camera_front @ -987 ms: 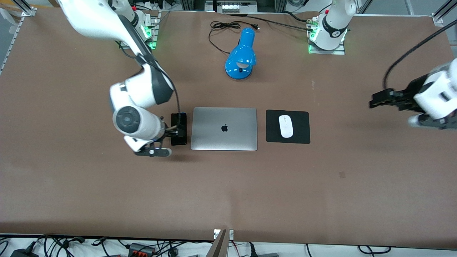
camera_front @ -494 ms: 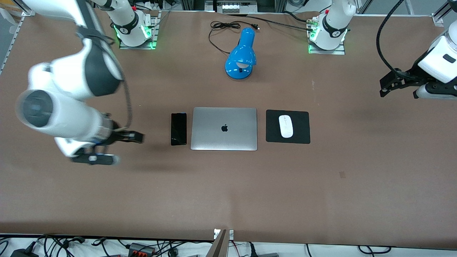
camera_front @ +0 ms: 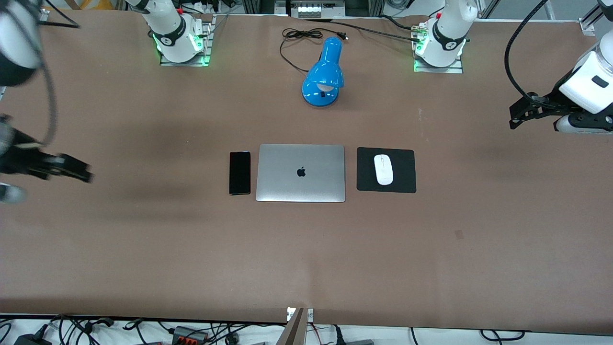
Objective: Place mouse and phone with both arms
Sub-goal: 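Open the right gripper and withdraw it from the phone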
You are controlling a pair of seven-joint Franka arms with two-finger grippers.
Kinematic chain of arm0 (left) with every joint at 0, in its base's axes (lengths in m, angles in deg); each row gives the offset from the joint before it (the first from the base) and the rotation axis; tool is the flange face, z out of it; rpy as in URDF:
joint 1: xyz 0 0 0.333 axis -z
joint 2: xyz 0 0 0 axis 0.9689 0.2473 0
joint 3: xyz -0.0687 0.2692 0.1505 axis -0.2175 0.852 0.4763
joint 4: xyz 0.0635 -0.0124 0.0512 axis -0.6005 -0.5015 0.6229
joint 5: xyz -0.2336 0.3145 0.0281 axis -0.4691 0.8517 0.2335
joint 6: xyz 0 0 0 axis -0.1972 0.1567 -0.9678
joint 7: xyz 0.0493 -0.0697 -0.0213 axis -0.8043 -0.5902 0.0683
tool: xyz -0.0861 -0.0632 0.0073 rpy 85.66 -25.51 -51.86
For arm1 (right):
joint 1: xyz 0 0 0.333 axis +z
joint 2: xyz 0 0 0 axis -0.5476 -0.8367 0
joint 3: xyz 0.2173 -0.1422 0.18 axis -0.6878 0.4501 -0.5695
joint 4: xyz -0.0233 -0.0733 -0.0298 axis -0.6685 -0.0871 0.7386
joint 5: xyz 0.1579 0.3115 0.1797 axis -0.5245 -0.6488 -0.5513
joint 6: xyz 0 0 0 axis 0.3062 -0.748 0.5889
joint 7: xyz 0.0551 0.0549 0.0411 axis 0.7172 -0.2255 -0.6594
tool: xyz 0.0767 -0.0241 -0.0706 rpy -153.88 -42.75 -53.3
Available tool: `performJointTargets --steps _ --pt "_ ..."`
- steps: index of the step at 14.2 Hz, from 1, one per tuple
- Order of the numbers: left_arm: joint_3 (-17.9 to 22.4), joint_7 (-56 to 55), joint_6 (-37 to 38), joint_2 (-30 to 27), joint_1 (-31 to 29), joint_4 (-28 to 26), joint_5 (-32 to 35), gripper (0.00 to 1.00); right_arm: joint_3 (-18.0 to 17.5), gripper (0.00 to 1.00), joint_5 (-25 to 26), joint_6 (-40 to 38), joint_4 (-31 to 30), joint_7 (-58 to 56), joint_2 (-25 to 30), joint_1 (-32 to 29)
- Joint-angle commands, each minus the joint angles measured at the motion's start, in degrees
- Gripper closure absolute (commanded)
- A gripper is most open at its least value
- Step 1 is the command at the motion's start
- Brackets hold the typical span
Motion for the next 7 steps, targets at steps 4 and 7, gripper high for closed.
performJointTargets --steps 4,7 --pt "0.32 1.09 1.13 -0.05 0.06 0.95 -0.54 0.0 2.35 0.0 0.06 -0.63 -8.26 -3.52 5.87 -0.17" --pt "0.41 1.17 1.65 0.22 0.06 1.04 -0.54 0.0 2.09 0.0 0.41 3.74 -19.49 -3.52 13.16 -0.08"
